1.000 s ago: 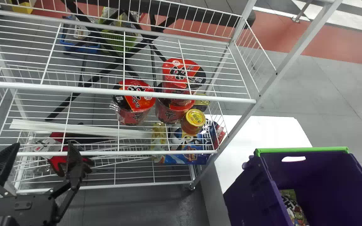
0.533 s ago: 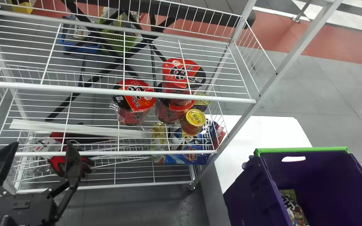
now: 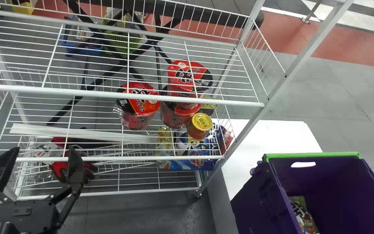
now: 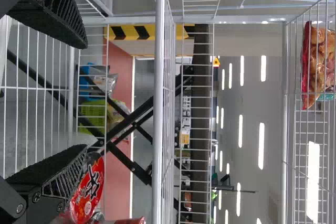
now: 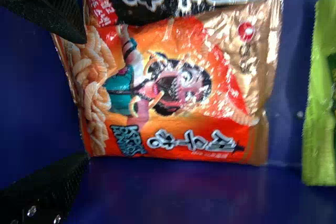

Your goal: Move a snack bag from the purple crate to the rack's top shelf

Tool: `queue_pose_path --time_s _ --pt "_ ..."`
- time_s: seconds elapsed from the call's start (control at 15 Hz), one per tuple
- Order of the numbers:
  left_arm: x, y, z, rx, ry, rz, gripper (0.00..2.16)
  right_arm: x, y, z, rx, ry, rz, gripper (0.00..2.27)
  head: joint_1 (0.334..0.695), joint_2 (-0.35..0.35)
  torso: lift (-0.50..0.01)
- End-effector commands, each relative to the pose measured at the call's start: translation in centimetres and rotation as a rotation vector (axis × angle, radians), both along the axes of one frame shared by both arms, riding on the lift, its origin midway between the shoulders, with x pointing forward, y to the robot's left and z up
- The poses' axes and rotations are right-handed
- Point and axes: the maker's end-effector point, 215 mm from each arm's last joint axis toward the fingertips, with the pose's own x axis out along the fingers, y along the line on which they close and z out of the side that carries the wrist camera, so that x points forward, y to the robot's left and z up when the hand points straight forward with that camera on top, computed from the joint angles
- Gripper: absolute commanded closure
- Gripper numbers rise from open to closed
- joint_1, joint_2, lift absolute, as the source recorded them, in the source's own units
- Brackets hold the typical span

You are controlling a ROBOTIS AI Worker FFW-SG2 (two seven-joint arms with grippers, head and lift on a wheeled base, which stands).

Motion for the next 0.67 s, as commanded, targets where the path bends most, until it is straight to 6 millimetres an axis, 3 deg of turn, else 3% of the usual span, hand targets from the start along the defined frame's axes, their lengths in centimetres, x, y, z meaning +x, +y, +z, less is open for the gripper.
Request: queue_pose_path --time_s 0.0,0.2,0.4,0.47,0.6 --pt "0.0 0.0 -0.2 0.0 0.003 0.0 0.15 0.2 -0.3 0.1 -0.009 -0.017 -0.015 0.03 0.695 -0.35 -0.456" --pt "0.1 0.0 -0.1 -0.001 0.001 0.0 0.15 0.9 -1.5 0.2 -0.075 -0.053 -0.004 0.08 0.695 -0.35 -0.456" --pt "0.1 0.0 -0.1 -0.001 0.001 0.0 0.15 2.7 -1.5 -0.1 -0.047 -0.141 0.004 0.09 0.695 -0.35 -0.456" --pt "0.1 0.0 -0.1 0.0 0.001 0.002 0.15 4.2 -1.5 -0.1 -0.012 -0.21 0.012 0.1 0.695 -0.35 -0.456" --pt "0.1 0.1 -0.3 -0.002 0.005 0.002 0.15 4.2 -1.8 -0.3 0.013 -0.228 -0.003 0.15 0.695 -0.35 -0.456"
